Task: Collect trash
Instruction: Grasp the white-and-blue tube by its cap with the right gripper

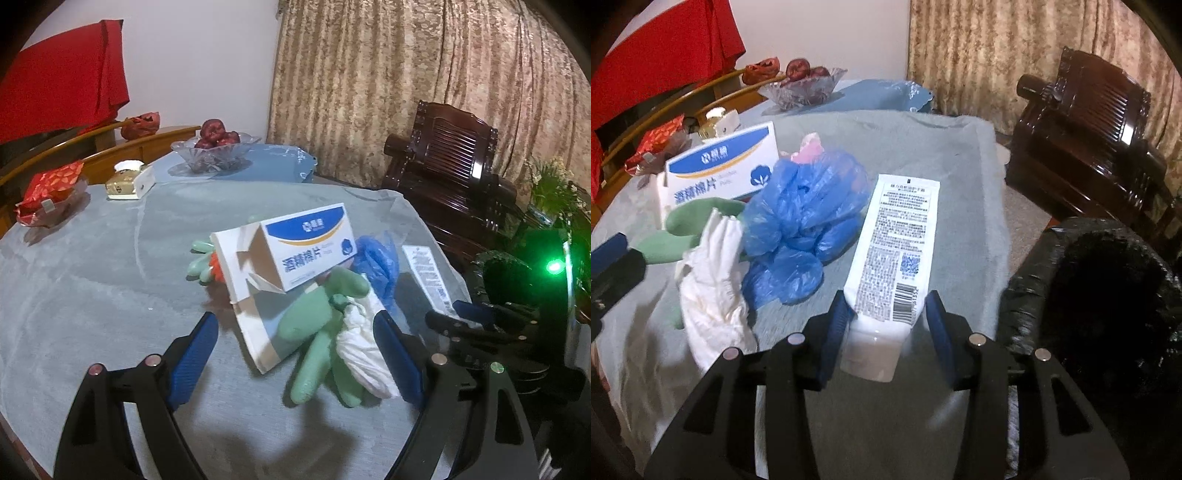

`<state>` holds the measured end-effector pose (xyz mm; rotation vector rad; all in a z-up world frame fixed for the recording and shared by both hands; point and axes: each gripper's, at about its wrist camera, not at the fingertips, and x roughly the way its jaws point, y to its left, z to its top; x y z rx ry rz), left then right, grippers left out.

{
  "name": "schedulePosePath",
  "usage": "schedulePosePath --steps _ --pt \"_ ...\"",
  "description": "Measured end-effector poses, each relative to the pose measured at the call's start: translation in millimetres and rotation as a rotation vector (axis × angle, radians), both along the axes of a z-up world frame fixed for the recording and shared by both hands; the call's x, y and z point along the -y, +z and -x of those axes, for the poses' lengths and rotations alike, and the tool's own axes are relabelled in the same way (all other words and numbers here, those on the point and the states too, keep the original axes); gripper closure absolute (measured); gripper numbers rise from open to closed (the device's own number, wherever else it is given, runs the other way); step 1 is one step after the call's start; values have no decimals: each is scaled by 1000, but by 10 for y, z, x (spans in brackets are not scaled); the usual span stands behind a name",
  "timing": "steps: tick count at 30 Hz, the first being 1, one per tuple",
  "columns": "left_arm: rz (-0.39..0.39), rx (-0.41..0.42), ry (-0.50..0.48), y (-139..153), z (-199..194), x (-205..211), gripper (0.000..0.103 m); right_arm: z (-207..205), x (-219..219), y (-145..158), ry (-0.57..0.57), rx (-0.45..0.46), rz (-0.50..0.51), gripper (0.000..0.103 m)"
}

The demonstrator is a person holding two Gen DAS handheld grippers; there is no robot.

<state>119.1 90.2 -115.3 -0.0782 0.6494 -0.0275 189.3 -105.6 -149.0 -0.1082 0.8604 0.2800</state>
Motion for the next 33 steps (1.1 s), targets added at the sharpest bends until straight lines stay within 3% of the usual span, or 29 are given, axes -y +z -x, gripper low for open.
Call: schedulePosePath --steps 9,12,13,15,19,25,28,33 --pt "26 -23 -76 -70 -10 319 26 165 274 216 -23 41 -35 61" --pt "18 -54 -95 -161 -54 433 38 170 319 201 -31 35 -44 62" --pt "-8 -56 -73 -175 -42 470 39 169 335 196 -32 33 -51 64" --pt "-24 -33 -46 -161 30 506 40 156 355 188 -21 19 -70 91" --pt "-60 16 1 -103 171 550 40 127 342 171 -8 14 -69 91" --pt "-53 46 14 -27 269 484 40 128 248 140 23 6 -62 89" --pt "-49 56 6 4 280 470 40 107 188 80 31 -18 -46 77" --pt "-36 39 11 -31 262 421 40 103 80 -28 37 -45 -13 71"
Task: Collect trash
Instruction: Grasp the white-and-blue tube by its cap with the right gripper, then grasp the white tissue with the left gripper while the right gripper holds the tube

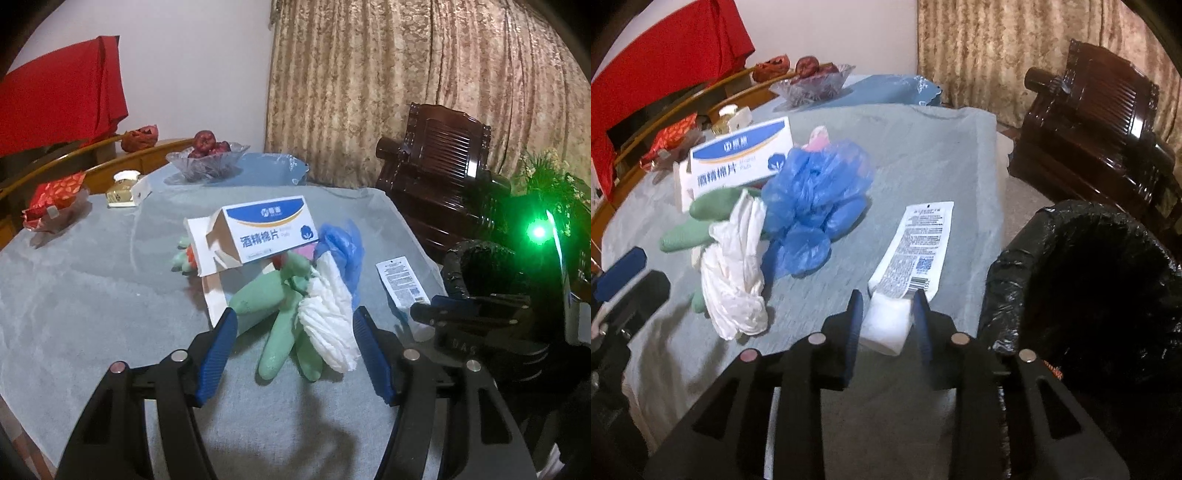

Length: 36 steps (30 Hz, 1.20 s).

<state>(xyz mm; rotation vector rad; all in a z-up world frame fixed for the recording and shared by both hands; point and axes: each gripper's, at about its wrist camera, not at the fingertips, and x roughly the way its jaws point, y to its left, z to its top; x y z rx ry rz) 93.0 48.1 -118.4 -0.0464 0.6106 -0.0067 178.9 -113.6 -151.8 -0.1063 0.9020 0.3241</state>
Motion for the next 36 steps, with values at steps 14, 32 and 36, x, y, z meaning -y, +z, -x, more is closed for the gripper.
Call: schedulePosePath --steps 14,32,36 --pt "7 -11 15 -48 -7 -108 40 -86 -214 -205 28 -46 9 60" --pt "6 0 -42 -15 62 92 40 115 78 99 23 -4 -59 75" --pt "19 -25 -71 -65 27 185 40 215 144 146 20 8 -60 75"
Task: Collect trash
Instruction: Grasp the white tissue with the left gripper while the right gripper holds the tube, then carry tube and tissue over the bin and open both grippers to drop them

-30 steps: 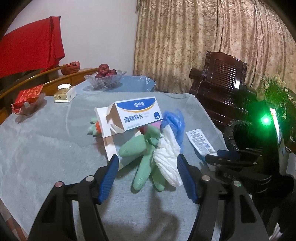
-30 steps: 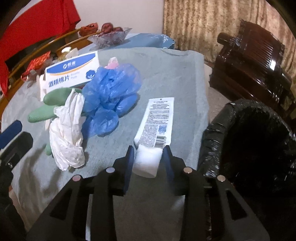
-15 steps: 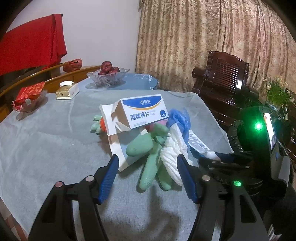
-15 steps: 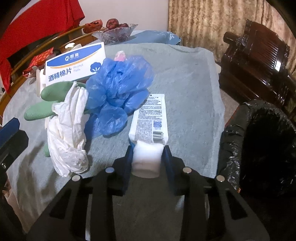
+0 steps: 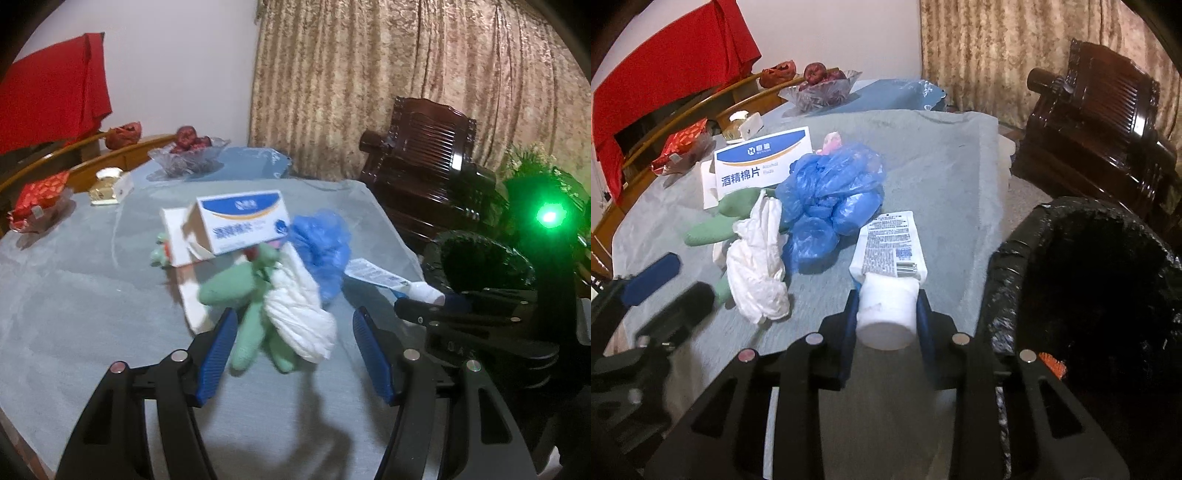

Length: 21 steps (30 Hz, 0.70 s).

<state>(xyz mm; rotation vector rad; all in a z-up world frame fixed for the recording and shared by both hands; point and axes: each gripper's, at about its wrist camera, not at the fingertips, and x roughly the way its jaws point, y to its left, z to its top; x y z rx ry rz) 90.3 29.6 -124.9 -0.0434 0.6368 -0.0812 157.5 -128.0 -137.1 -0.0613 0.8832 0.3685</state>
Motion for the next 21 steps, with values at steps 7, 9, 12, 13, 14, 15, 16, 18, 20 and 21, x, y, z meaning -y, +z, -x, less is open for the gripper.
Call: schedulePosePath --steps 7,9,12,13,14,15,16,18,20,21 --pt "-5 -70 3 -211 -271 38 41 43 72 1 -18 -3 -5 75" --pt "-1 -80 2 -240 -319 34 51 42 77 6 -21 -1 -5 75" --pt "5 -89 -13 -237 -363 41 70 40 82 31 -24 9 -5 74" --pt "2 -85 -12 -220 -362 37 72 41 84 46 -26 13 -5 74" --pt "-1 -77 -15 -201 -349 33 76 45 92 62 -28 17 -9 74" --pt "-2 -70 -20 -180 -334 30 79 51 103 90 -31 24 -13 74" --pt "-1 -63 -22 -152 -318 29 79 59 120 116 -34 32 -17 74" --pt "15 -50 -30 -76 -267 6 81 83 141 182 -38 48 -28 74" --pt "20 -32 -36 5 -220 -5 82 114 166 257 -40 65 -41 74" --pt "23 -22 -41 53 -185 -10 82 125 173 286 -41 72 -44 74"
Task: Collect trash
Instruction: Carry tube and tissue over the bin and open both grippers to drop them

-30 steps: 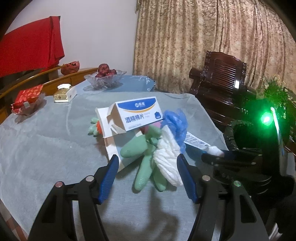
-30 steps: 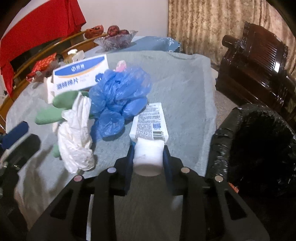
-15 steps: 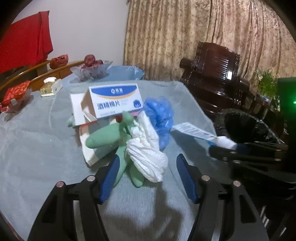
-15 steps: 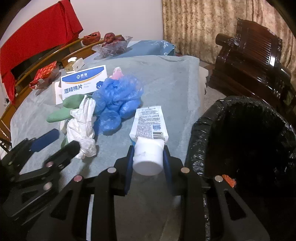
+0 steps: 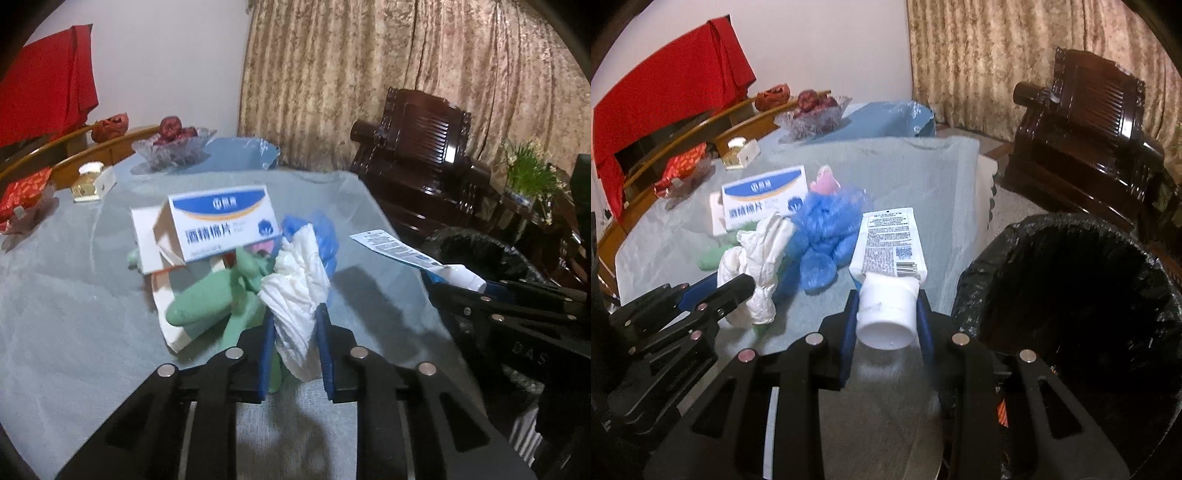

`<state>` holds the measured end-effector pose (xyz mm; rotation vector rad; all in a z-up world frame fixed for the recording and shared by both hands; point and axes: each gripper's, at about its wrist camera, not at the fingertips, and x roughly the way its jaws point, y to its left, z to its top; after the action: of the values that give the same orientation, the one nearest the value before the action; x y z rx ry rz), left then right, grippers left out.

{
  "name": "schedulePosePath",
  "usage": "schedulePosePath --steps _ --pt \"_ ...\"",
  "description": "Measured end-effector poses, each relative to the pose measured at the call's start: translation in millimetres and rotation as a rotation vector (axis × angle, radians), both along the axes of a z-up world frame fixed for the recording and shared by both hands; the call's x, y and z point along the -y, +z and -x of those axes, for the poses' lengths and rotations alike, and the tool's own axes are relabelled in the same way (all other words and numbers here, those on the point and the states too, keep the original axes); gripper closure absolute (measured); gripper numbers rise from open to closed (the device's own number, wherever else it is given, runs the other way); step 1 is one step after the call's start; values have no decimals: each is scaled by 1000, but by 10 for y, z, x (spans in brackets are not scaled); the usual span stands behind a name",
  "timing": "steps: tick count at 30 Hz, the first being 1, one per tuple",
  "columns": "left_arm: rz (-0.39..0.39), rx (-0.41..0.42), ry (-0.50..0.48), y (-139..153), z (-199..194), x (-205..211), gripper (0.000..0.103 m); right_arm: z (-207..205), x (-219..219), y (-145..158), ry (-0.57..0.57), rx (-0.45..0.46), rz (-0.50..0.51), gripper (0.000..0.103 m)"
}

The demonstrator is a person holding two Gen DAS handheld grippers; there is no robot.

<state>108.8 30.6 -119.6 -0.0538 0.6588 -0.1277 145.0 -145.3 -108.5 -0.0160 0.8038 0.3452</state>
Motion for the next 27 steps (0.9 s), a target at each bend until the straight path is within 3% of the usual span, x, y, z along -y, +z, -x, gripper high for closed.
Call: schedulePosePath --steps 12,20,27 --pt "20 66 -52 403 72 234 82 241 232 439 -37 108 -32 74" --pt "44 97 -139 564 7 678 82 443 745 619 -146 159 -31 74" --pt "66 93 -238 575 -100 1168 82 568 1294 600 -265 165 -1 74"
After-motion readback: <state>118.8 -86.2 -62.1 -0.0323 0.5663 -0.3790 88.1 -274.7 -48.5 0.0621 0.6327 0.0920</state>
